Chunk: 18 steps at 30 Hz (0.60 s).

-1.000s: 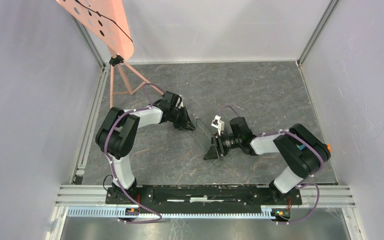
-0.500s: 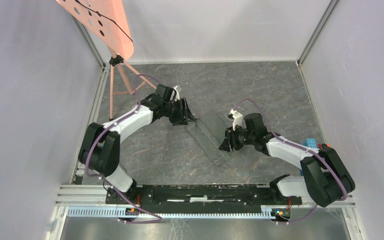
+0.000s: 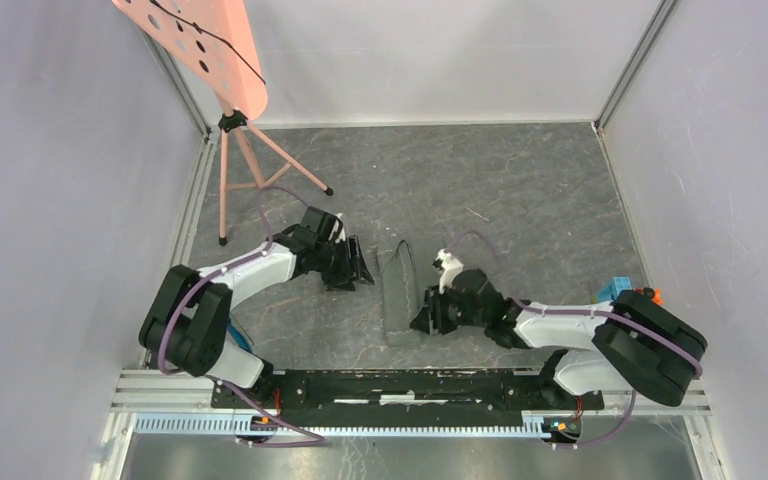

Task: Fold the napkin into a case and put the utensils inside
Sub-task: Rotate the 2/3-rectangle-folded napkin from the center of the board.

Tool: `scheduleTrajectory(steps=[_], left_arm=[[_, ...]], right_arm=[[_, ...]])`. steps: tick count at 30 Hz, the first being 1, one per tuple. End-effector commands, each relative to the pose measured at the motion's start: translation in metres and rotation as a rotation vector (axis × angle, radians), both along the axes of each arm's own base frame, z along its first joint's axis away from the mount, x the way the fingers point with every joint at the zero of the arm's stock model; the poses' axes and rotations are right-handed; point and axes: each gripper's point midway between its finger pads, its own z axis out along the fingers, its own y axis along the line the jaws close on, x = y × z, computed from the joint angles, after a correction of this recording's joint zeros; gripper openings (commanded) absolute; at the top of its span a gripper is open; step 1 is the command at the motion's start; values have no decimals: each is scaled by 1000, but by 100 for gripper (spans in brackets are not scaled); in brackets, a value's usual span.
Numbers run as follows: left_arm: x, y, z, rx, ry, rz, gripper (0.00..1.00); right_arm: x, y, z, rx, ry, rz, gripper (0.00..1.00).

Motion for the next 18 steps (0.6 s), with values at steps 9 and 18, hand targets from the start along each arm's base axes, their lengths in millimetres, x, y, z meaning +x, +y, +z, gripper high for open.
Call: scheduleTrajectory(steps=[9,18], left_arm=[[59,-4,1,143,-159,113,69],[-24,-33,27,186,-210,1,72]], right_arm=[[48,8,87,-29,-248,6,78],[80,-113,77,-311,-285,-167,98]])
